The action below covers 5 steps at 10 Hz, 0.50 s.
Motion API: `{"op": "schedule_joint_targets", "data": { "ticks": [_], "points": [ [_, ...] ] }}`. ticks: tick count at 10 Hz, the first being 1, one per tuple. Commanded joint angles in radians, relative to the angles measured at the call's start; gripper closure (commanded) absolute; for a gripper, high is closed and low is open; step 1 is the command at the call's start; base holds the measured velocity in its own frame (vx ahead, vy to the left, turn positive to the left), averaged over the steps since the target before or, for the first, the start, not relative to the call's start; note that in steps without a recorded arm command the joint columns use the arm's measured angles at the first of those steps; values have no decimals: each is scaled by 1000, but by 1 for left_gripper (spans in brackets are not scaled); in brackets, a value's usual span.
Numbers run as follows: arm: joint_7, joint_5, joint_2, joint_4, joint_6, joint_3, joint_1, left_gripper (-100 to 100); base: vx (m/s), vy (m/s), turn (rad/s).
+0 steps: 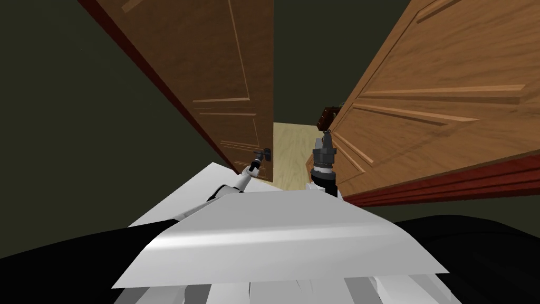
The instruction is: Push the door open
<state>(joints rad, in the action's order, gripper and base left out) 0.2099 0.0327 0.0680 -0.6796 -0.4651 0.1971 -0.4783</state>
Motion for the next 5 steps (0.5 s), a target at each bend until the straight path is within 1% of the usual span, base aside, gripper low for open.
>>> {"op": "schedule_joint_targets", "data": {
  "ticks": [1,2,3,4,5],
  "points": [
    [0,-2,15,-37,9,-7,13,100,139,-111,34],
    [-10,-7,20,-34,9,-29,14,100,140,-121,54],
    [-14,-9,22,-33,9,-37,14,100,127,-130,50],
    [-21,-13,26,-30,10,-54,14,100,179,-155,45],
    [-25,-15,28,-29,10,-62,15,100,182,-173,86]
  ]
}}
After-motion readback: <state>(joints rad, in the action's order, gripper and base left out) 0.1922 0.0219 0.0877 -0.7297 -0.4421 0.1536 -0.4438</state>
